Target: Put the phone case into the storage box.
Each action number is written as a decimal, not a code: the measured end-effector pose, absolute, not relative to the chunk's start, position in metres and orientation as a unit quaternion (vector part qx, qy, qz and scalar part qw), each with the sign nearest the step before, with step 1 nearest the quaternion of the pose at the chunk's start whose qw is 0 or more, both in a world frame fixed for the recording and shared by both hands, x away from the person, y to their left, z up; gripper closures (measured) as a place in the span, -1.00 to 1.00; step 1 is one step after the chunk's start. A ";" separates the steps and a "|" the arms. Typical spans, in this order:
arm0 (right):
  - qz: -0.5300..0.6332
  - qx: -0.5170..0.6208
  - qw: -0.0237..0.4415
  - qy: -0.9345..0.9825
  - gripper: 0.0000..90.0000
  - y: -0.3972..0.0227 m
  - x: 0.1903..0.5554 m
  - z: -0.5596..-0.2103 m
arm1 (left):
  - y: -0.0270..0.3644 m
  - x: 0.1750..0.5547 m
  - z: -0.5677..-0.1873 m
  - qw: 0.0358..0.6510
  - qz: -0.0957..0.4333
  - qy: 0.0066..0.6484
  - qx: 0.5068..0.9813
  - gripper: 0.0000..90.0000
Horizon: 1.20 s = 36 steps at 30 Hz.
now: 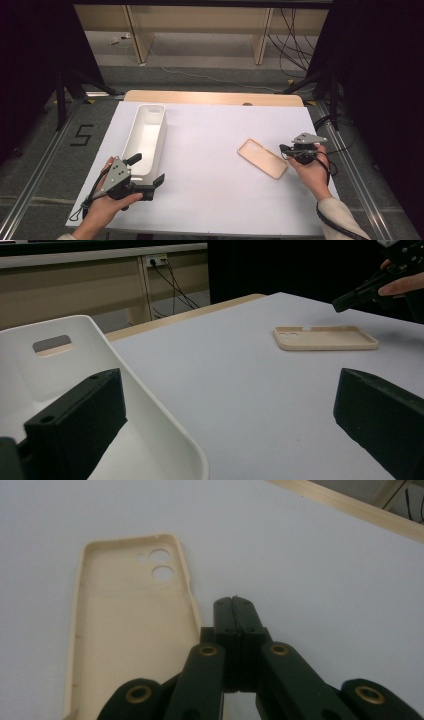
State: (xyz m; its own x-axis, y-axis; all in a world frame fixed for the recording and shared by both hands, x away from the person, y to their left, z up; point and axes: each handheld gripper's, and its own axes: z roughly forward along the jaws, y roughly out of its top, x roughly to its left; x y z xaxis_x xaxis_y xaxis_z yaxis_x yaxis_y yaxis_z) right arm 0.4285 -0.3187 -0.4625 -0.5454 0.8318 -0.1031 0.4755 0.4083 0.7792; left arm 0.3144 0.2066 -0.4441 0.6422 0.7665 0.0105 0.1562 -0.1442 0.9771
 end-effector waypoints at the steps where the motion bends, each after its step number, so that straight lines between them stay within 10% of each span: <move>1: 0.353 0.411 0.243 0.805 1.00 -0.320 0.430 -0.464 | 0.206 0.315 -0.445 0.571 0.270 0.322 0.705 -1.00; 36: 0.280 0.430 0.207 0.833 1.00 -0.327 0.431 -0.479 | 0.207 0.314 -0.444 0.569 0.270 0.324 0.706 -1.00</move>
State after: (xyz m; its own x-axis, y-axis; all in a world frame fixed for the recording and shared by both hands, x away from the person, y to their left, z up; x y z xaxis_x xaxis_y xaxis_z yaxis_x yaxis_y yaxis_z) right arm 0.4308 -0.3267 -0.4788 -0.5434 0.8329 -0.1045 0.6010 0.4730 0.6442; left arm 0.3142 0.2067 -0.4440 0.6446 0.7644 0.0117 0.1507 -0.1420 0.9783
